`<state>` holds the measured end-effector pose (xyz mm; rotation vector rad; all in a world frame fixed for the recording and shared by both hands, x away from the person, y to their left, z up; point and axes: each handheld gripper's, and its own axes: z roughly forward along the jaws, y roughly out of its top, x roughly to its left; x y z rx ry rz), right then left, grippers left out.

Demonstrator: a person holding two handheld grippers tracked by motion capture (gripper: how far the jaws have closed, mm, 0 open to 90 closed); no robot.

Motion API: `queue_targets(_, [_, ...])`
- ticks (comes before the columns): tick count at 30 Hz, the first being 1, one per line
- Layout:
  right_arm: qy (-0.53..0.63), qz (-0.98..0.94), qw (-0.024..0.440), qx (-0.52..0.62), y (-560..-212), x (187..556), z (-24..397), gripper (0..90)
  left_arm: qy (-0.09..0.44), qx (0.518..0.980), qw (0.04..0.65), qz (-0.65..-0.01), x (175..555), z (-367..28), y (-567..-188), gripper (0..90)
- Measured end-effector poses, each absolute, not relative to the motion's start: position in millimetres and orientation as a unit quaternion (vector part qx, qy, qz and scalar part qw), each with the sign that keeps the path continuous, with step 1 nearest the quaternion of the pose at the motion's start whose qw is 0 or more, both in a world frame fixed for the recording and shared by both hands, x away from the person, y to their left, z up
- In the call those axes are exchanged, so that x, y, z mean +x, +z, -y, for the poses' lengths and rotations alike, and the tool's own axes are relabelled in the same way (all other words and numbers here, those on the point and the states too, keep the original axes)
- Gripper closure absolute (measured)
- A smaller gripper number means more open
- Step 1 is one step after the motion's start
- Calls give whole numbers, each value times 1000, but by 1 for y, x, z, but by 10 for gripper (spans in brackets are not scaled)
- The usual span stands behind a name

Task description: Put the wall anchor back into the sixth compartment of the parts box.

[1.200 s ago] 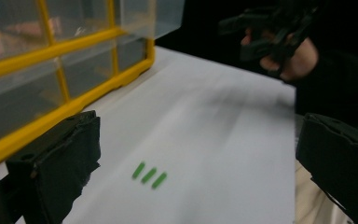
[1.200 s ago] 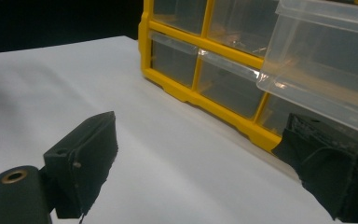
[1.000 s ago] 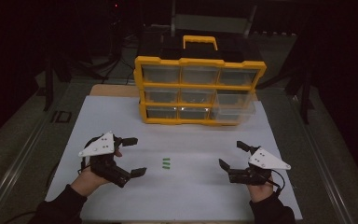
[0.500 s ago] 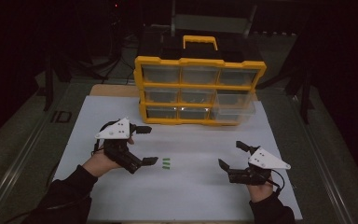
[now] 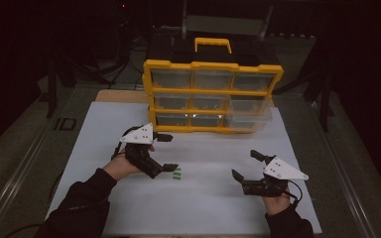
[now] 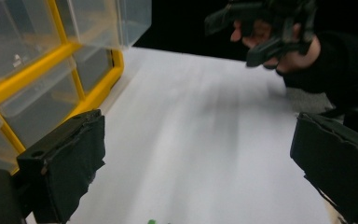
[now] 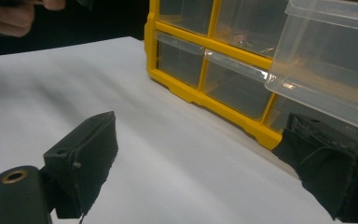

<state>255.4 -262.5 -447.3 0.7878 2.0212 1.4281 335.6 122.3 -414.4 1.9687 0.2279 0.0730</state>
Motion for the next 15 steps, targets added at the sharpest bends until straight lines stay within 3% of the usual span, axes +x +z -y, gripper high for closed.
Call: queue_targets(15, [529,-752,265,289,-449,255,262,107,12,862,493,-113,360,-111,-464,276])
